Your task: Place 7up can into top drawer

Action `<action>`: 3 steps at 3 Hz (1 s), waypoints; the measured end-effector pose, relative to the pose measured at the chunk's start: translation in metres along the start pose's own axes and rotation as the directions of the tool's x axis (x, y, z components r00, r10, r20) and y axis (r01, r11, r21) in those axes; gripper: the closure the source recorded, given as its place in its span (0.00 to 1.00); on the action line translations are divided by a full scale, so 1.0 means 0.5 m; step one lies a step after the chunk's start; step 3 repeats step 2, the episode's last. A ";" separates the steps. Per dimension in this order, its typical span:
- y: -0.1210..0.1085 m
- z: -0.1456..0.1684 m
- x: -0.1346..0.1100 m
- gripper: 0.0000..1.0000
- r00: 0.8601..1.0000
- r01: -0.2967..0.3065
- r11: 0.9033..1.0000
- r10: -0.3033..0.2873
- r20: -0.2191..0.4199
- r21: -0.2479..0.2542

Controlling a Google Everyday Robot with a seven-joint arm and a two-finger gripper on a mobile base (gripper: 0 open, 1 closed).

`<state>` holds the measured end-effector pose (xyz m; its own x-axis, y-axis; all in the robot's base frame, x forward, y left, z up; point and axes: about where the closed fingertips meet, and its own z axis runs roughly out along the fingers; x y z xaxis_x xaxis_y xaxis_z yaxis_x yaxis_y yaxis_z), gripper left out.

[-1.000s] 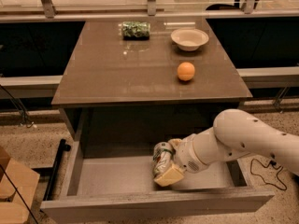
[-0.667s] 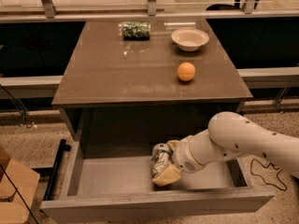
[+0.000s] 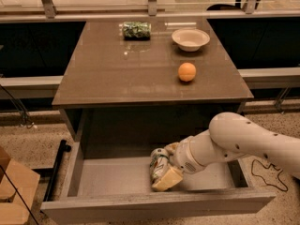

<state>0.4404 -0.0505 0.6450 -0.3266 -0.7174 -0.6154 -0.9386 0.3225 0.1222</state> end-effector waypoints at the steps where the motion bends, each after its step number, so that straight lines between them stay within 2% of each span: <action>1: 0.001 0.001 0.000 0.00 1.000 0.001 1.000 -0.001 0.000 -0.001; 3: 0.001 0.001 -0.001 0.00 1.000 0.001 1.000 -0.001 0.000 -0.001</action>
Offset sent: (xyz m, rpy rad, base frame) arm -0.0002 0.0005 0.0000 -0.0002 0.0001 0.0012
